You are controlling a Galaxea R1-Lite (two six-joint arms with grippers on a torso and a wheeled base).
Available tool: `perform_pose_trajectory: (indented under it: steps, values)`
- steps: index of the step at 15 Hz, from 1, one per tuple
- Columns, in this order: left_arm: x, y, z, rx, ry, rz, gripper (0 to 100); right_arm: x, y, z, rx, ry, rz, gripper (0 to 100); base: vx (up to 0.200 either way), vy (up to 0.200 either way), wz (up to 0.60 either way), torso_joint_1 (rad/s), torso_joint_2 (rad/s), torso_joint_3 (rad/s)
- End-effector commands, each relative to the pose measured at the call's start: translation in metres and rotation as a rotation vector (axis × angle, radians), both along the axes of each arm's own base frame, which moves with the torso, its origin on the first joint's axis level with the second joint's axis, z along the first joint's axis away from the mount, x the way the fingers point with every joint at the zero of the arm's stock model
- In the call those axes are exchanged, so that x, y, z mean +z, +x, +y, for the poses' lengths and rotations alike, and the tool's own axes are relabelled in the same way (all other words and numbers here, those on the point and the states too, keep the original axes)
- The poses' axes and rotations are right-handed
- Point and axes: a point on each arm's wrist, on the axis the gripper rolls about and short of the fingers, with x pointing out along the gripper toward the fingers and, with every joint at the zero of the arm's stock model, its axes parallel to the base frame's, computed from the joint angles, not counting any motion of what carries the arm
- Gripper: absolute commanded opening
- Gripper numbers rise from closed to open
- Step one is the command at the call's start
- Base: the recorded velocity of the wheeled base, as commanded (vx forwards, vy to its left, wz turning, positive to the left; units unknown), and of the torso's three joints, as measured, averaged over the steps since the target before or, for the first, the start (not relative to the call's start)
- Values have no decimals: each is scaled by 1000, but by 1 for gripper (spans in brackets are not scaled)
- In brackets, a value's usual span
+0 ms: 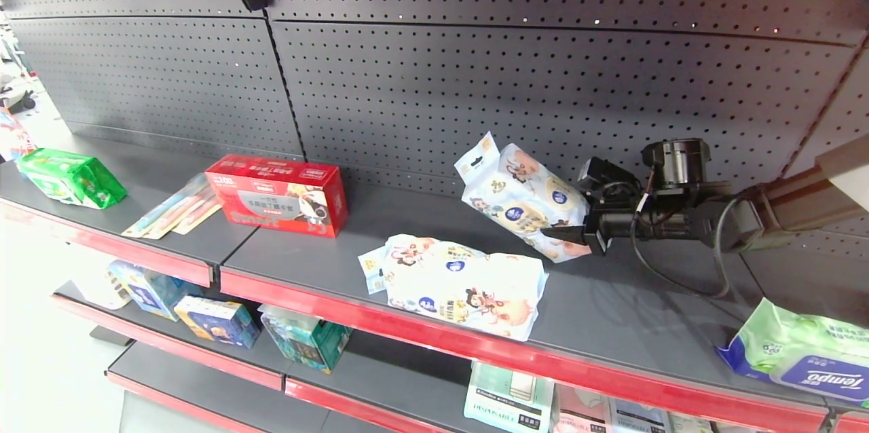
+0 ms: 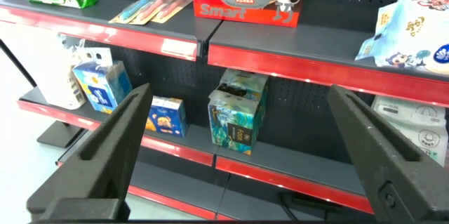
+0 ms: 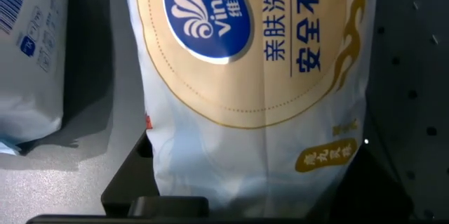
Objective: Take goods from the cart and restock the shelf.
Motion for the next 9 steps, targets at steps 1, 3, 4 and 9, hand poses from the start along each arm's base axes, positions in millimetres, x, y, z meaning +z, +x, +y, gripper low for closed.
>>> perform_pose_trajectory:
  steps: [1, 3, 4, 9]
  values:
    - [0, 0, 0, 1, -1, 2, 100, 6, -3, 1, 7, 3, -13, 0, 0, 0, 0, 0, 0, 0]
    - [0, 0, 0, 1, 1, 0, 100, 6, -8, 4, 17, 3, -8, 0, 0, 0, 0, 0, 0, 0]
    - [0, 0, 0, 1, 1, 0, 100, 6, -8, 4, 17, 3, -8, 0, 0, 0, 0, 0, 0, 0]
    - [0, 0, 0, 1, -1, 0, 100, 2, -13, 10, 36, -6, 5, 0, 0, 0, 0, 0, 0, 0]
